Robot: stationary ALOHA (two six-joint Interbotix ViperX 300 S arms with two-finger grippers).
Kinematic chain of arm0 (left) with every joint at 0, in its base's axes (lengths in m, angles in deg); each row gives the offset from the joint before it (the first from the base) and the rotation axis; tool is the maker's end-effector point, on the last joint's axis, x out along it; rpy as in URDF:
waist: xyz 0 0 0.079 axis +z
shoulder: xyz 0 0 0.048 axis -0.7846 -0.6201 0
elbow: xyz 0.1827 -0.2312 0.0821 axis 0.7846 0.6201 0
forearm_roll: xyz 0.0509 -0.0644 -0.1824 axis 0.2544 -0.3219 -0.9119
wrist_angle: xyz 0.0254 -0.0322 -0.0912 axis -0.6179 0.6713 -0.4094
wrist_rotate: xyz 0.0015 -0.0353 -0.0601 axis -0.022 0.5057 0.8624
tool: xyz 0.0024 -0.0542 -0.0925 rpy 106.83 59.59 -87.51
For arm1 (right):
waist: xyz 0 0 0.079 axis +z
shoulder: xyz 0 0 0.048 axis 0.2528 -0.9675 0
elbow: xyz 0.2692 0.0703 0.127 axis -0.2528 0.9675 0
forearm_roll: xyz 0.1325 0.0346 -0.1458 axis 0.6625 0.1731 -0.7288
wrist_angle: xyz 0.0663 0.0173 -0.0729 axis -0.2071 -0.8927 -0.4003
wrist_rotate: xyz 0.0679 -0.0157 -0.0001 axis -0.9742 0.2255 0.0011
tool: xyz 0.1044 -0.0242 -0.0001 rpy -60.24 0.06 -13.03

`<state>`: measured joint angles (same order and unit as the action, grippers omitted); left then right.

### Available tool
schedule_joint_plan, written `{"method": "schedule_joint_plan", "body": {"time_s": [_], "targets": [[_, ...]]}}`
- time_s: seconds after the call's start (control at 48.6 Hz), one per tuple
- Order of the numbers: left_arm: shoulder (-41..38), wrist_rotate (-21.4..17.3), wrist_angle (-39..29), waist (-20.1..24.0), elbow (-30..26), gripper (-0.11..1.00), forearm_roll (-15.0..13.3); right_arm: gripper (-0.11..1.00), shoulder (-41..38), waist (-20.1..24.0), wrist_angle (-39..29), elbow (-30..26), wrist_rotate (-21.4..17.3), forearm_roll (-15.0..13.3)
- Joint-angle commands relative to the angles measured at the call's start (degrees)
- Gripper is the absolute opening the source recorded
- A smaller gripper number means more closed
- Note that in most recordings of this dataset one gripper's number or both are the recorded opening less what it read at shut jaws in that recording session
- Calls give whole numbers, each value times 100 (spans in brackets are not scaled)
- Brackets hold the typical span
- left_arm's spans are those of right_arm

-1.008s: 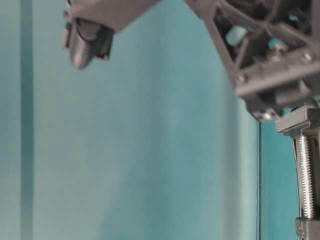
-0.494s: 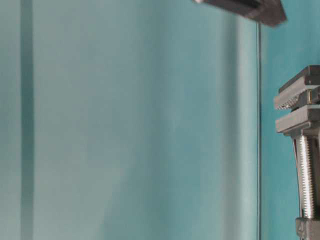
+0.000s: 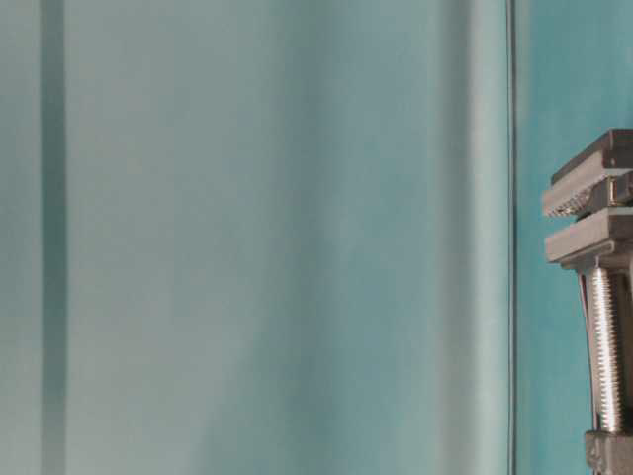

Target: Insert the USB cable into the fixed female connector.

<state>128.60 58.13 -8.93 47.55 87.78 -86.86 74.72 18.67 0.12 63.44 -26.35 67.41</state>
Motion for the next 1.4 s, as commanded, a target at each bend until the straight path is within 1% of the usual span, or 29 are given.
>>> {"method": "schedule_joint_plan", "body": {"time_s": [0.0,0.103,0.123,0.165,0.247,0.329,0.391,0.494,0.597,0.7,0.844,0.967,1.132,1.255,1.296,1.379], "targets": [[-70,9,44,18,-70,97,18,75,457,-26,88,220,9,-352],[-70,9,44,18,-70,97,9,75,1011,-167,158,545,0,-747],[-70,9,44,9,-62,98,18,75,1055,-185,158,580,9,-782],[-70,9,44,9,-70,98,18,75,1318,-352,158,703,9,-940],[-70,9,44,18,-70,98,9,75,1714,-694,97,896,35,-1151],[-70,9,44,18,-62,97,18,75,2074,-1072,-88,1072,62,-1406],[-70,9,44,9,-62,98,18,75,2312,-1318,-352,1204,105,-1573],[-70,9,44,9,-70,98,18,75,2733,-1793,-932,1441,220,-1758],[-70,9,44,9,-70,98,18,74,3094,-2197,-1450,1644,413,-1828],[-62,9,44,18,-62,98,18,75,3419,-2461,-1969,1846,642,-1890],[-70,9,44,9,-70,98,18,75,3700,-2619,-2839,2180,905,-1890],[-70,9,44,9,-70,97,18,75,3709,-2619,-3146,2417,976,-1934],[-70,9,44,18,-70,98,9,75,3709,-2619,-3182,2522,1195,-2338],[-70,9,44,9,-70,98,18,75,3709,-2619,-3437,2558,1371,-2646],[-70,9,44,9,-62,98,18,75,3709,-2619,-3516,2575,1415,-2707],[-70,9,44,9,-62,98,18,75,3709,-2619,-3577,2602,1433,-2716]]}}
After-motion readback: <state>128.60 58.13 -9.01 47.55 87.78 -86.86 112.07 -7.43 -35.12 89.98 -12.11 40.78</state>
